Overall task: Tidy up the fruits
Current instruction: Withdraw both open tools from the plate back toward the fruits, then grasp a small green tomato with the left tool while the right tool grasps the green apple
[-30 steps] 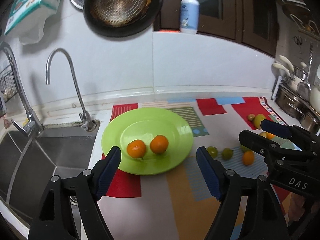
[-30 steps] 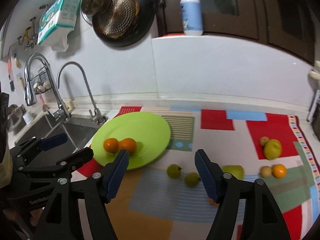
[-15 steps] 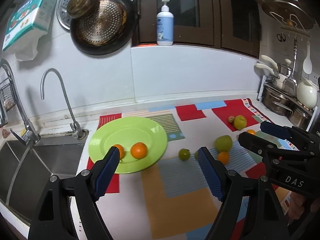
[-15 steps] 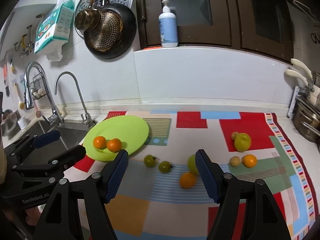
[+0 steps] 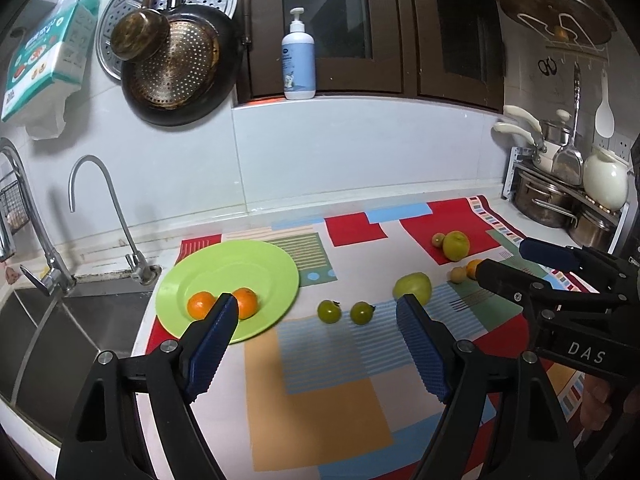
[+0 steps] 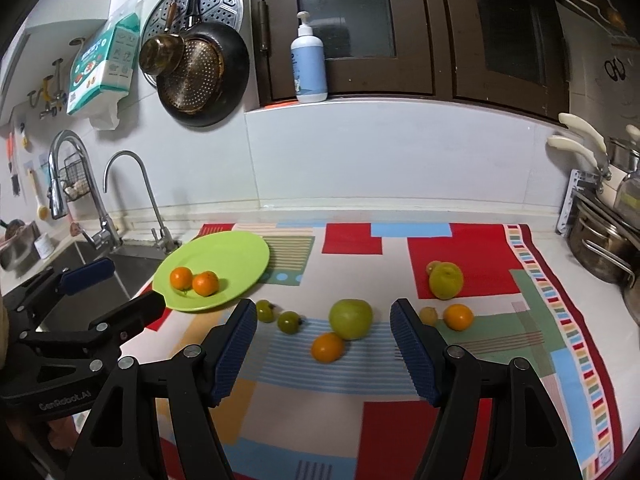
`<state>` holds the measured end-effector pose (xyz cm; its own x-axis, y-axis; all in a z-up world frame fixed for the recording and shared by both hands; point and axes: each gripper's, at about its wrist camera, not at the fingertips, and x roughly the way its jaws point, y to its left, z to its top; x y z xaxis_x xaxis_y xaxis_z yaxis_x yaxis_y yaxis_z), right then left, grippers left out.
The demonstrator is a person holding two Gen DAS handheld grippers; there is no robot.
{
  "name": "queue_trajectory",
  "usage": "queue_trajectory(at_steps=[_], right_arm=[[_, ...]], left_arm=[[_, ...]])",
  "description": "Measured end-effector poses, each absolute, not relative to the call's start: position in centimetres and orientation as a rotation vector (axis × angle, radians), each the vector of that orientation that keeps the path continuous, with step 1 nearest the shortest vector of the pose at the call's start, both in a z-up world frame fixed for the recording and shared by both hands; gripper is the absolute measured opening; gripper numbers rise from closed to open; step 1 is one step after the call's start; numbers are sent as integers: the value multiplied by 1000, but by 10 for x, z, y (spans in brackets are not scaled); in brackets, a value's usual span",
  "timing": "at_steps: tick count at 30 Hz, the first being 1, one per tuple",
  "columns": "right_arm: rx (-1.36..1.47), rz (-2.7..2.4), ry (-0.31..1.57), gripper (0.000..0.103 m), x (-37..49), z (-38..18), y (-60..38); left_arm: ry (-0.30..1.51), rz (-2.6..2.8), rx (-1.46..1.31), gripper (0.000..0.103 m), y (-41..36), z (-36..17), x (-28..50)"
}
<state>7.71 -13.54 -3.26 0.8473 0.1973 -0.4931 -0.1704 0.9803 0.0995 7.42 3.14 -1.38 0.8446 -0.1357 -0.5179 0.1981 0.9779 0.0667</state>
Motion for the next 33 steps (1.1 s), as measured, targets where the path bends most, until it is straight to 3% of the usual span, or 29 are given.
queue_trajectory(at_steps=[20,33], right_arm=[[78,222,604,70,119,-60,-160],[90,241,702,70,159,-94,-157]], left_arm=[[601,-218,158,80,2,-44,117],[690,-278,170,60,-6,-81,153]])
